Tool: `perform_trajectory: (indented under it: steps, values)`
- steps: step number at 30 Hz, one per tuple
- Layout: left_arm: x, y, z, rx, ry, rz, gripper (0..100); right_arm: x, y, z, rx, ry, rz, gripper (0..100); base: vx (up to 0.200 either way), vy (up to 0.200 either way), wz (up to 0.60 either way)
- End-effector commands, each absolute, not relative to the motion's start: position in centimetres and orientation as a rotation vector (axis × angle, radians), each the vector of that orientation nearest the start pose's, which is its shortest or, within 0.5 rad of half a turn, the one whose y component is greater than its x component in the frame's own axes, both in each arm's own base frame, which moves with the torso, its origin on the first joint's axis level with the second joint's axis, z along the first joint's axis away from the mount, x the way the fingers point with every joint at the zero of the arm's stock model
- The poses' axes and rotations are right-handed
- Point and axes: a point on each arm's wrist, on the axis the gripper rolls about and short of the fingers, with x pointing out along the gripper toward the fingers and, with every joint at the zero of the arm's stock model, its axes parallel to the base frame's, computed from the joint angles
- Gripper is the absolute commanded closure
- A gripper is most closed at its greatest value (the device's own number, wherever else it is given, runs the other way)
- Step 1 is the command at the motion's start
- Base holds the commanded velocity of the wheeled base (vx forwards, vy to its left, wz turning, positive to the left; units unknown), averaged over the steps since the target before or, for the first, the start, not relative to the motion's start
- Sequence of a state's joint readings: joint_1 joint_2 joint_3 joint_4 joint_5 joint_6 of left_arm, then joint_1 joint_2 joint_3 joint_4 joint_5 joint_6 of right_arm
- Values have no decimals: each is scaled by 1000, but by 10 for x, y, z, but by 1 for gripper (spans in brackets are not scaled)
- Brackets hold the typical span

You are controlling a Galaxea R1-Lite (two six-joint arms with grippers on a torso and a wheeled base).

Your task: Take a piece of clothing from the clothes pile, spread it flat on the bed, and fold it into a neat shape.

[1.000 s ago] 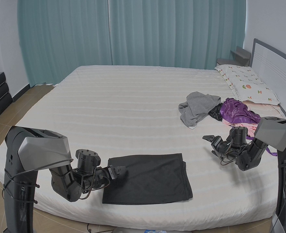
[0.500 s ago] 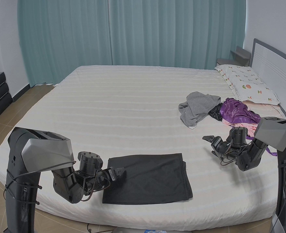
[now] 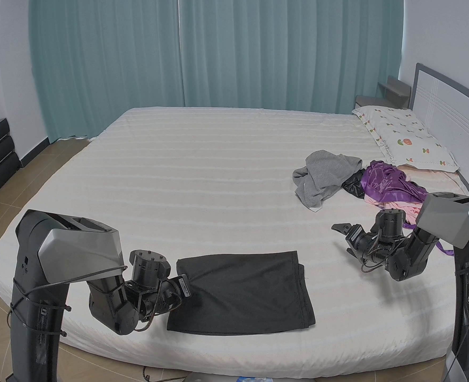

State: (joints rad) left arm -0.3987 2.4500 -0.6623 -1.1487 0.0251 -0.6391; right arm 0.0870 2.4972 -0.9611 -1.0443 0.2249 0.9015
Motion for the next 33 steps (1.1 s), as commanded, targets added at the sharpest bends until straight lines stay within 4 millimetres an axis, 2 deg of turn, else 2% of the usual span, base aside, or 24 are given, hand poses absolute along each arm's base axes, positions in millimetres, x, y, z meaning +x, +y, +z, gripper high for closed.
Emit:
perform_trajectory:
  steps: [1,14,33]
  values:
    - [321,-135,-56,-487,717,-140,100,409,41,-41,910,600,62,0,0,0,0]
    - [322,-134,-51,-561,690,-122,100,407,41,-42,901,595,67,0,0,0,0]
    - [319,-130,-49,-563,692,-116,100,405,41,-43,898,598,67,0,0,0,0]
